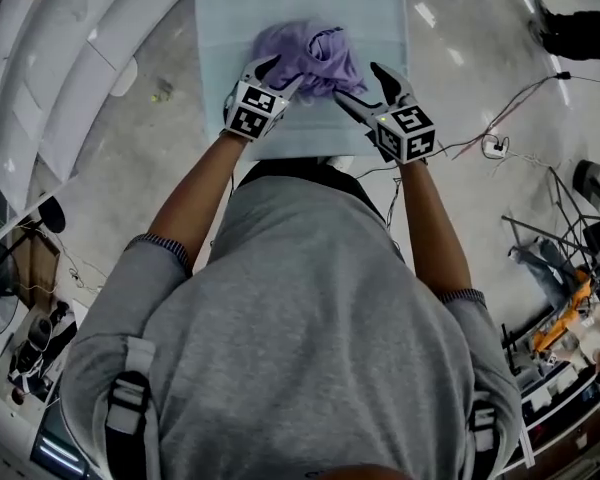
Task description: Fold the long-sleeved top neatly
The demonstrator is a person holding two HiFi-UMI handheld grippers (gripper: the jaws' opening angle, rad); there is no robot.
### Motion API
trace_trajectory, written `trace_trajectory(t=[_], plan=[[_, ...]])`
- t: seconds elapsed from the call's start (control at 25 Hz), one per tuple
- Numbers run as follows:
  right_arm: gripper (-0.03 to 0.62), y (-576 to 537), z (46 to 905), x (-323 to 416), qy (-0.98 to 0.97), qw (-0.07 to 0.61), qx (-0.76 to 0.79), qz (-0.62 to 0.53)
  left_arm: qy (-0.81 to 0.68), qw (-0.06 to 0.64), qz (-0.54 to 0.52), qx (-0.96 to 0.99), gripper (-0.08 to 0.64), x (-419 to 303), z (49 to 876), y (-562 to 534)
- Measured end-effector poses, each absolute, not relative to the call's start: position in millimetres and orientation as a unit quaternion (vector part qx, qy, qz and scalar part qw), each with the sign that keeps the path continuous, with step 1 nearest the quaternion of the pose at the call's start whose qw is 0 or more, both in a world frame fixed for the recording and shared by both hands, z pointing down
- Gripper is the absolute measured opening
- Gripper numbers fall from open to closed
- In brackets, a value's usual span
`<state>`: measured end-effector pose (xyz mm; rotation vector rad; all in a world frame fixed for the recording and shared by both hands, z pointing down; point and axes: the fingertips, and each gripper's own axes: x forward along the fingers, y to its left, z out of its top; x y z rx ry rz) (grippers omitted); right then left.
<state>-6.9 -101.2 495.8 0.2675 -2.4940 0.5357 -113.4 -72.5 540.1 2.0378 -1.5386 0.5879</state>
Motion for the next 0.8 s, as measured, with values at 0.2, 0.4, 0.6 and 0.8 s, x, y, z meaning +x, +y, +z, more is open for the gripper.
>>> trace_trajectory(t=[0.2, 0.4, 0.6, 0.8], plan=[[0.446, -111.8, 523.4, -9.8, -0.920, 0.311, 0.118, 0.206, -0.540, 0.272, 0.243, 0.759, 0.262, -110.2, 576.4, -87.5], [0.450, -114.0, 541.1, -11.3, -0.911, 0.326, 0.129, 0.220, -0.520, 0.290, 0.273, 0.756, 0.261, -115.0, 616.8, -93.0], [0.451, -117.6, 549.2, -0.6, -0.903, 0.333, 0.144, 0.232, -0.511, 0.305, 0.308, 0.742, 0.210, -119.9, 649.6, -93.2], [0.451, -120.5, 550.5, 11.1, -0.896, 0.336, 0.157, 0.243, -0.511, 0.304, 0.306, 0.744, 0.067, -129.3, 658.3, -90.8]])
